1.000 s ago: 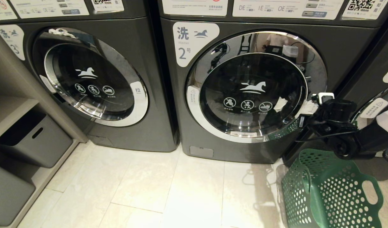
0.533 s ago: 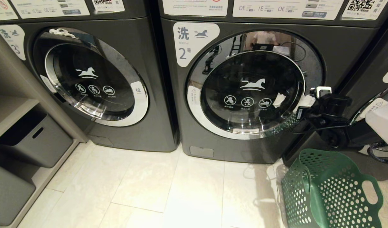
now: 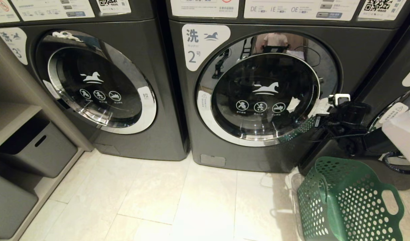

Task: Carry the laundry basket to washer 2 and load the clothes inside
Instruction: Press the washing machine door tightly with the right hand, then press the washing machine switch

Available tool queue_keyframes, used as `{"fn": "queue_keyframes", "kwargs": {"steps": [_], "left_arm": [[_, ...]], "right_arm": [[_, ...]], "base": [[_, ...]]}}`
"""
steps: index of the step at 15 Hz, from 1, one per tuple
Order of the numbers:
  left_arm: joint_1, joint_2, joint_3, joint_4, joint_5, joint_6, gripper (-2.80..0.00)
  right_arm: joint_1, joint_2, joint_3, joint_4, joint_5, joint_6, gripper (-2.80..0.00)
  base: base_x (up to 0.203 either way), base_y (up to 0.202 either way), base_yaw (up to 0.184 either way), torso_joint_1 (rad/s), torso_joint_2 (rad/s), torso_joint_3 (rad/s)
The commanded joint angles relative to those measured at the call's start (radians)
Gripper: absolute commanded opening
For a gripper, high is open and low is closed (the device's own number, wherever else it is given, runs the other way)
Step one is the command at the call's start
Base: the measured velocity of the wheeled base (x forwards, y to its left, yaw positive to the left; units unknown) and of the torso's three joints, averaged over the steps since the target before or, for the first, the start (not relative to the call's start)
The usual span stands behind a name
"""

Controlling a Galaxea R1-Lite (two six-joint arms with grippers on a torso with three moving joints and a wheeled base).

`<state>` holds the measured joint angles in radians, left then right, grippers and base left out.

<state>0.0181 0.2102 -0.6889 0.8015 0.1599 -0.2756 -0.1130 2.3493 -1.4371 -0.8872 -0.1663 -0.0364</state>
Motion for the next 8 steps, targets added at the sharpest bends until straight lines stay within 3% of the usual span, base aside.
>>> {"fn": "queue_keyframes", "kwargs": {"steps": [1, 3, 8], "left_arm": [[0.0, 0.004, 0.007, 0.0, -0.004, 0.069, -2.8], [0.0, -0.002, 0.009, -0.003, -0.001, 0.147, -2.8], [-0.005, -0.038, 0.188, -0.011, 0.001, 0.187, -2.8]], "right_arm": [[0.011, -0.246, 0.185, 0.055, 0.001, 0.005, -2.8], [0.041, -0.498, 0.384, 0.133, 0.011, 0.013, -2.8], [0.167, -1.092, 1.047, 0.249, 0.022, 0.016, -2.8]], "base": [[0.0, 0.0, 0.0, 0.0, 0.0, 0.0], [0.0, 0.0, 0.0, 0.0, 0.0, 0.0], [0.0, 0.0, 0.0, 0.0, 0.0, 0.0]]}}
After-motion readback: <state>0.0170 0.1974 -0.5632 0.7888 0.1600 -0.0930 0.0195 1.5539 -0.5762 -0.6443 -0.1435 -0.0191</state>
